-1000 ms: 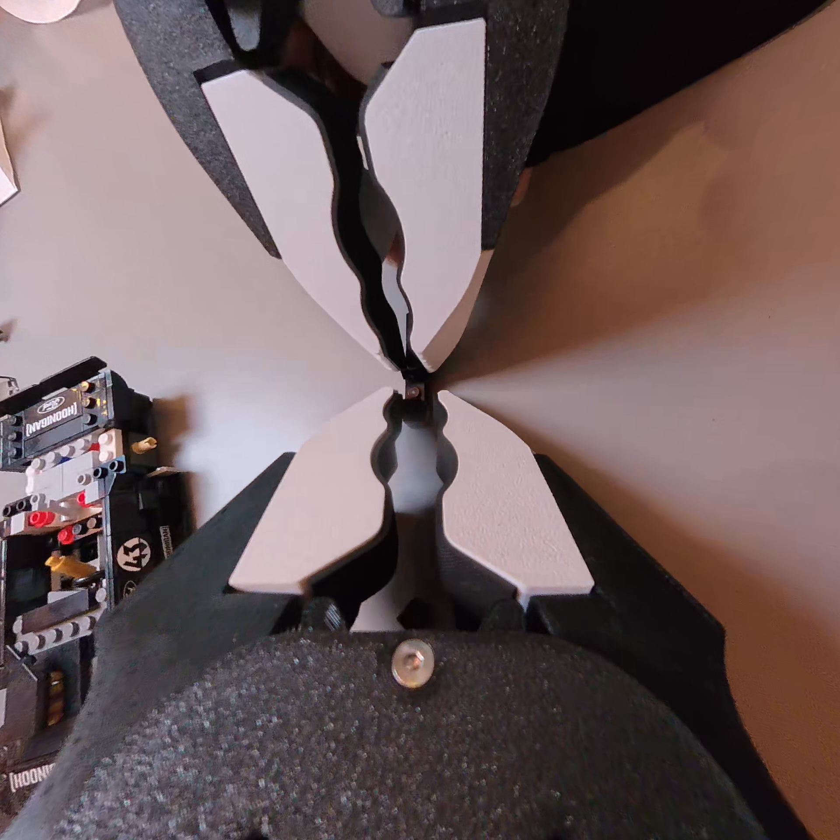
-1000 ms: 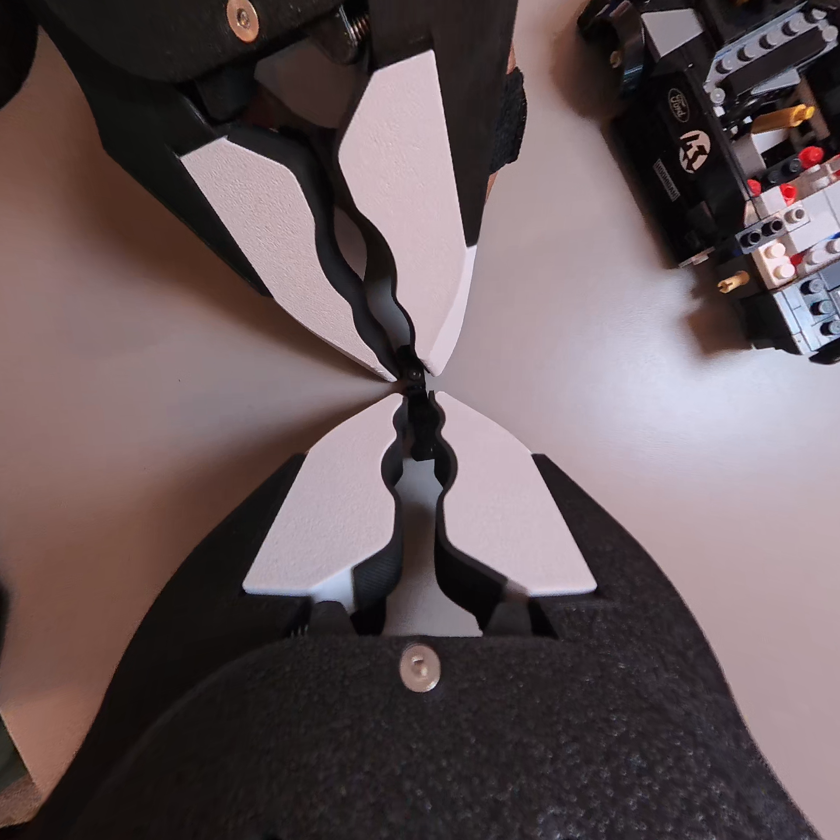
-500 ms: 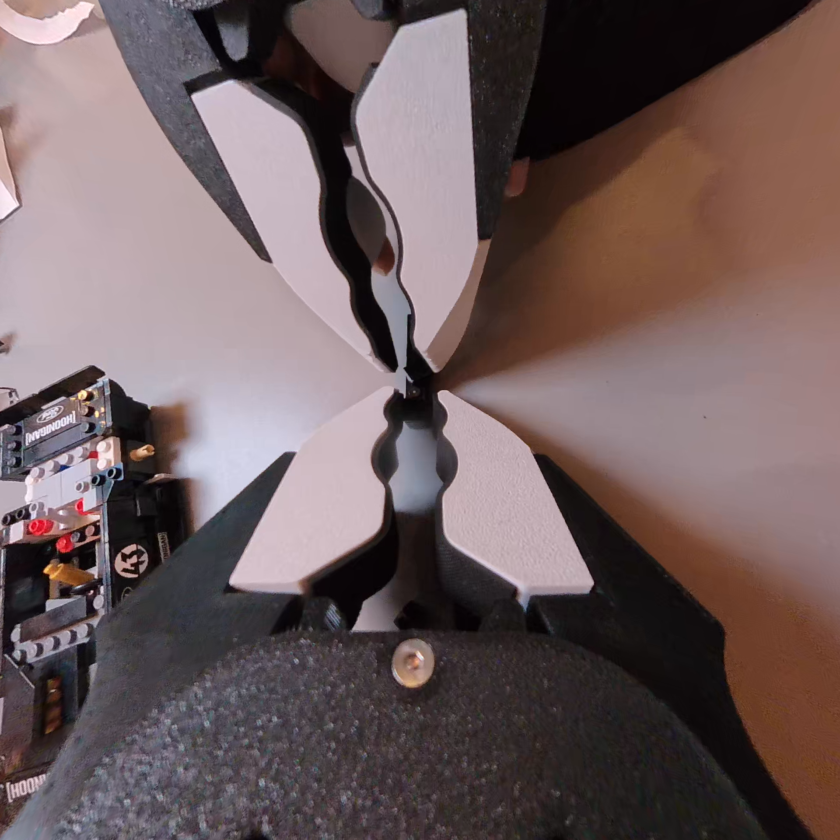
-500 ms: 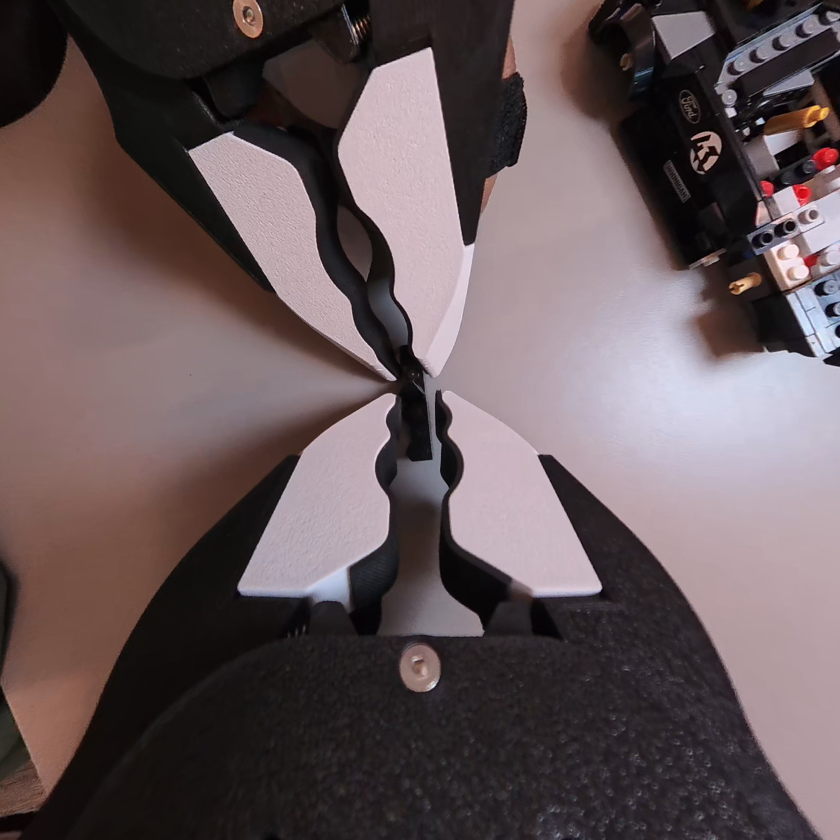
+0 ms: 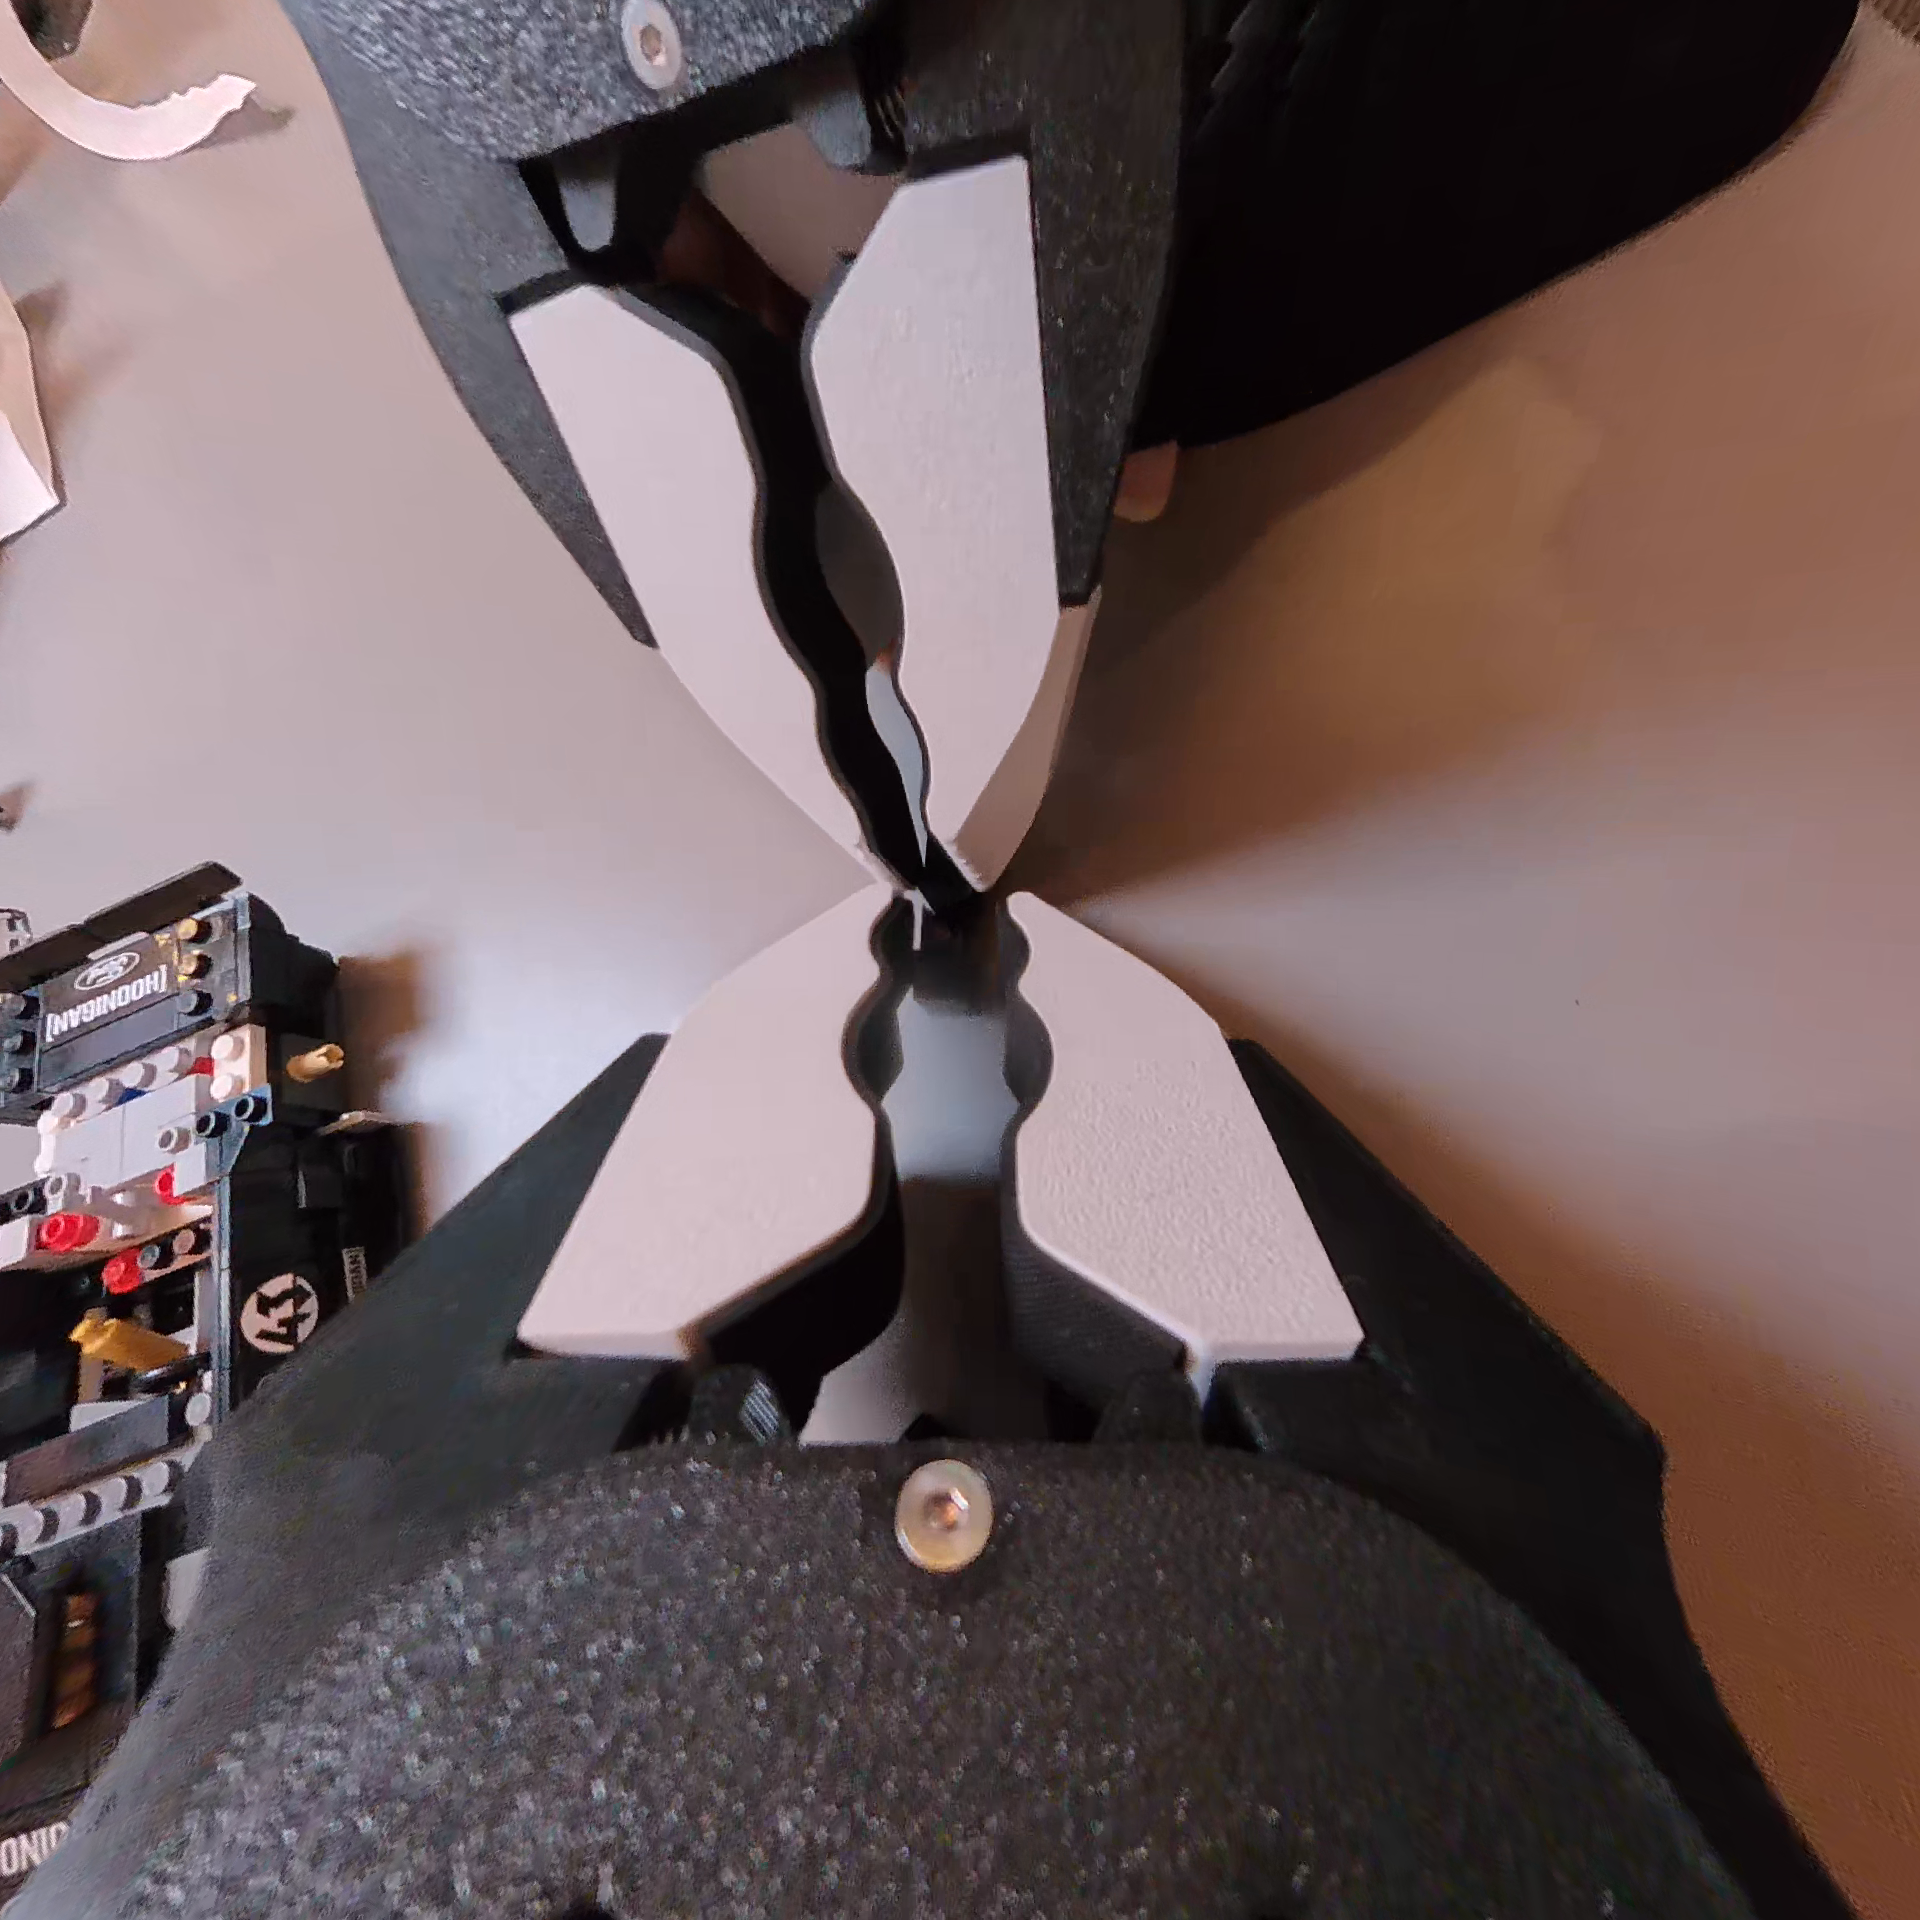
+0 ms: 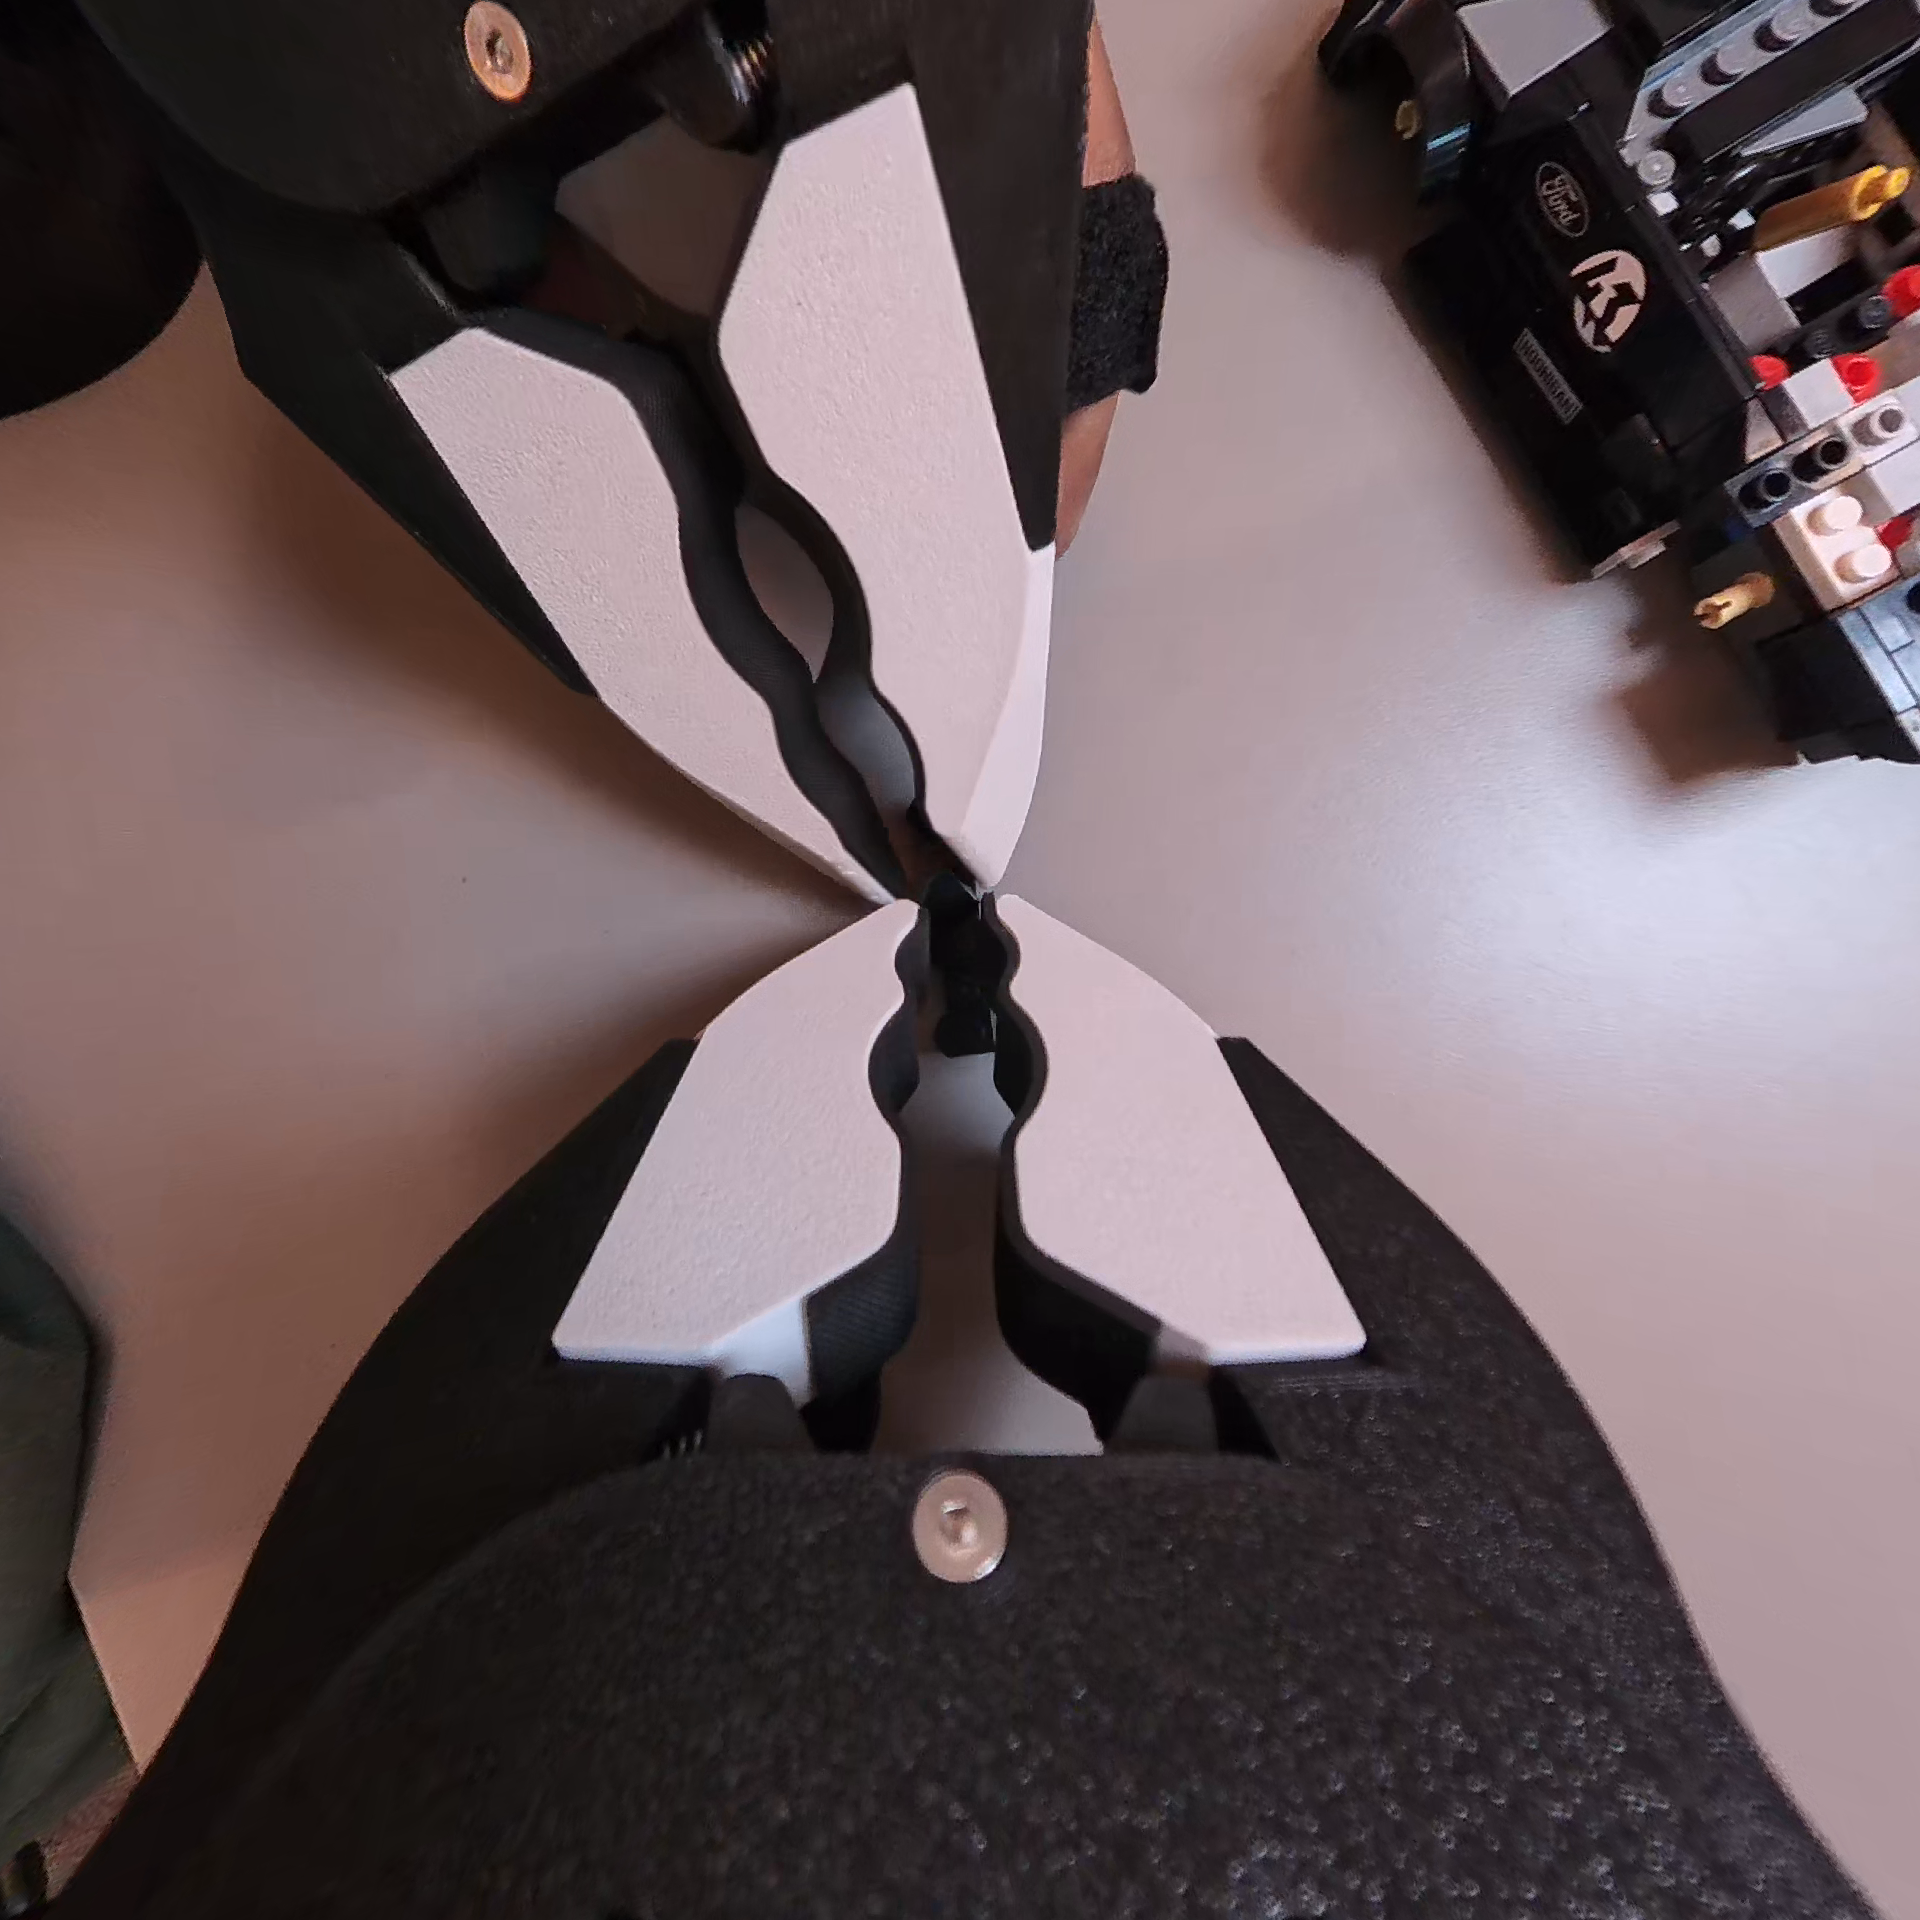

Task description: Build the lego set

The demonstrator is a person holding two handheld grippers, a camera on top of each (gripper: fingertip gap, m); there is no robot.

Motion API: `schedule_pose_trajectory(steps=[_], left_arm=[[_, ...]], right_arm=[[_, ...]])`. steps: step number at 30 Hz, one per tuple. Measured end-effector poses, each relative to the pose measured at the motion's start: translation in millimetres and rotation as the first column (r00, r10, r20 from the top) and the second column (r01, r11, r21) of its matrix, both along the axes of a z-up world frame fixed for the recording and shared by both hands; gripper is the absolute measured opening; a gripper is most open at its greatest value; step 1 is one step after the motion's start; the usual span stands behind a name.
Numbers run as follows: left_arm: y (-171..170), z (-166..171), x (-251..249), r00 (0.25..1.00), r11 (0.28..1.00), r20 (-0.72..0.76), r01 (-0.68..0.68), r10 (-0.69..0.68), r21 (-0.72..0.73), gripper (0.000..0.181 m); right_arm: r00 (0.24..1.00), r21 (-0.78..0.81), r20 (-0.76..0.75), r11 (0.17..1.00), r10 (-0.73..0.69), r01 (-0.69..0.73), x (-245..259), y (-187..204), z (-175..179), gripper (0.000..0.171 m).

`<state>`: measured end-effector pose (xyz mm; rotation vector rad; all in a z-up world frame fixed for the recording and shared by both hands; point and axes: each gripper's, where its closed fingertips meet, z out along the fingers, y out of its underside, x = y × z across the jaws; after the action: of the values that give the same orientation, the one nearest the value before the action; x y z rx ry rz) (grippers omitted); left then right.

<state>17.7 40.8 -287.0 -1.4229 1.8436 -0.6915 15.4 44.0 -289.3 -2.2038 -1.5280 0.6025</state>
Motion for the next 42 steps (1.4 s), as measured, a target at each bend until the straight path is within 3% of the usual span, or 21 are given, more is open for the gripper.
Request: schedule_pose_trajectory(steps=[13,24,28,36,42], left_arm=[[-1.4,2.8,3.1,1.0,0.998,0.009,0.013,-0.012,-0.056,0.009],[-1.4,2.0,5.7,1.0,0.998,-0.002,0.022,-0.022,-0.064,0.009],[-1.3,1.9,6.1,1.0,0.998,-0.002,0.021,-0.021,-0.065,0.009],[-2.6,1.2,5.9,1.0,0.998,-0.003,0.029,-0.03,-0.059,0.009],[-2.7,0.8,5.5,1.0,0.998,-0.003,0.03,-0.031,-0.057,0.009]], right_arm=[[0.999,0.02,-0.021,0.999,0.037,-0.037,2.4,-3.2,0.1,0.012],[0.997,0.132,-0.04,0.989,0.068,-0.062,4.3,-0.8,8.4,0.01],[0.997,0.141,-0.052,0.988,0.064,-0.056,4.3,-0.4,8.1,0.004],[0.997,0.118,-0.058,0.992,0.055,-0.048,5.8,-1.8,4.6,0.012],[0.996,0.112,-0.067,0.993,0.057,-0.049,4.2,-1.9,2.1,0.009]])
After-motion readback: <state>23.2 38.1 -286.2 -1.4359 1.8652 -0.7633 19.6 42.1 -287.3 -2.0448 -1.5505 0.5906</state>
